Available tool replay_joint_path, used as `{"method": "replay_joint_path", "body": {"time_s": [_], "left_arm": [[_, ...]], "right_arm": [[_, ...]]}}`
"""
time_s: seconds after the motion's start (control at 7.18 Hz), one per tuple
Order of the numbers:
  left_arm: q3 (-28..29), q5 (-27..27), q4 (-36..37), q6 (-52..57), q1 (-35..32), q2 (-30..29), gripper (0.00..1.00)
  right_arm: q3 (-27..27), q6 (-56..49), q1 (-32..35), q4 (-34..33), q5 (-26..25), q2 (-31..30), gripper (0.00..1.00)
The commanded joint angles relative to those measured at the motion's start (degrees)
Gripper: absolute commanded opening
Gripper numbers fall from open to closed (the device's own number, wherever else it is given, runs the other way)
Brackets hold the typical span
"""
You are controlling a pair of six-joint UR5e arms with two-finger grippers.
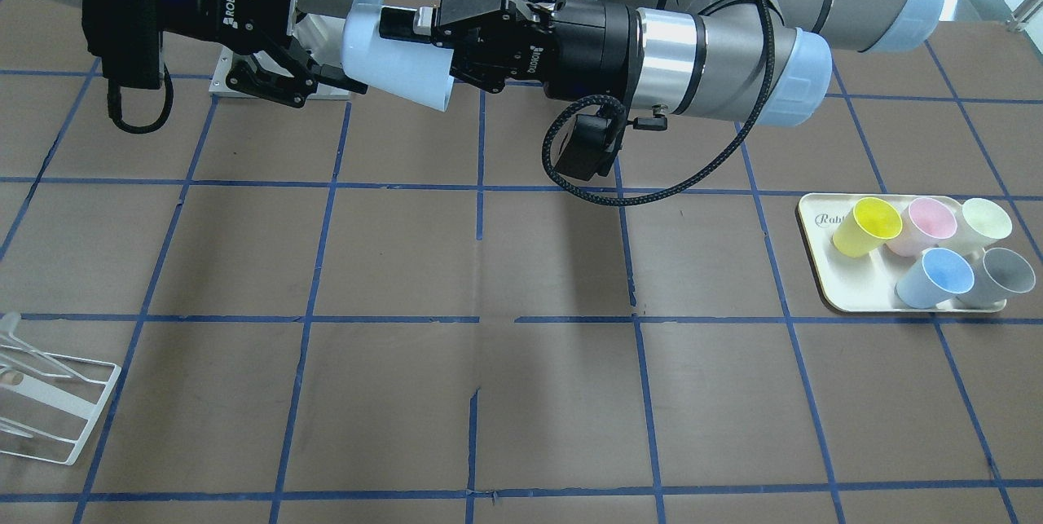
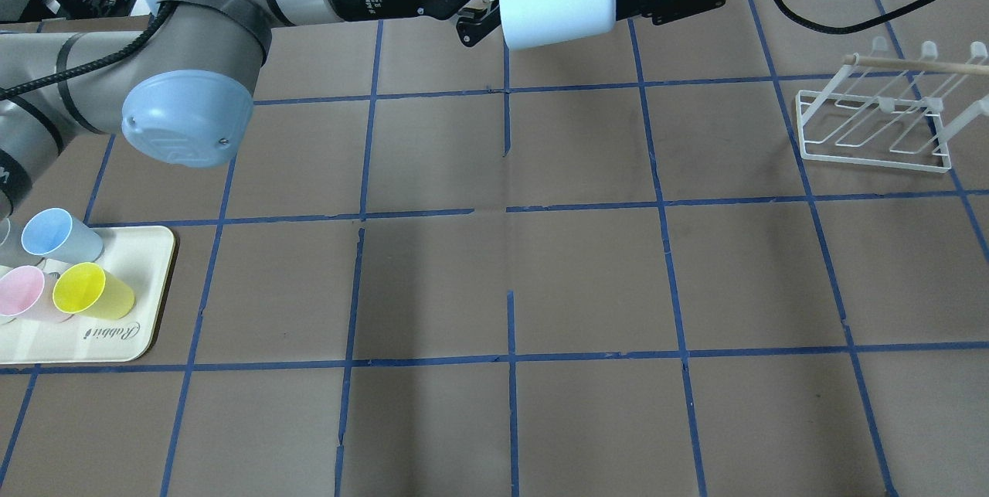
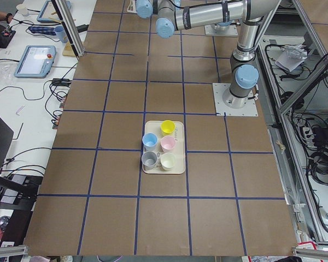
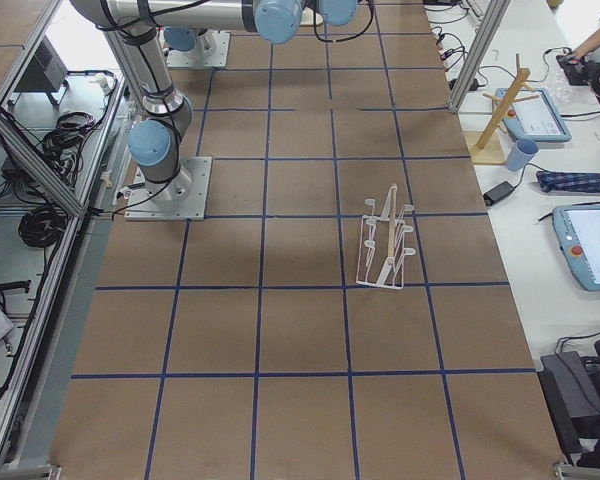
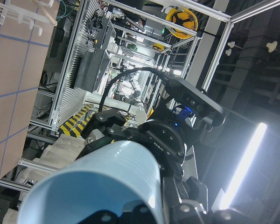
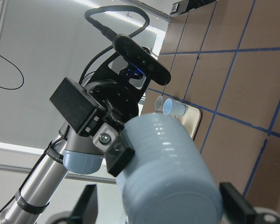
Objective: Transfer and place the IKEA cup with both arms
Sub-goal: 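Open the right gripper and pull it back while the left gripper holds the cup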
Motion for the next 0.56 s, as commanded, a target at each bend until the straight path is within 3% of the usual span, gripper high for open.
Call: {"method": "replay_joint_path", "body": {"time_s": [0.0, 0.14, 0.42], "left_arm": [[-0.16, 0.09, 3.57, -3.49, 0.08, -0.08, 0.19], [-0.60, 0.26, 5.86, -5.25, 0.17, -0.08, 0.11], [-0.52, 0.61, 6.67, -6.76, 1.74, -0.51, 0.10]], "right_arm": [[-0.59, 0.19, 0.01, -0.04, -3.24, -0.35, 1.00], [-0.59, 0.28, 0.01, -0.03, -3.33, -0.35, 1.00], [-2.34, 1.07, -0.08, -0.82, -12.86, -0.26, 1.00]]}}
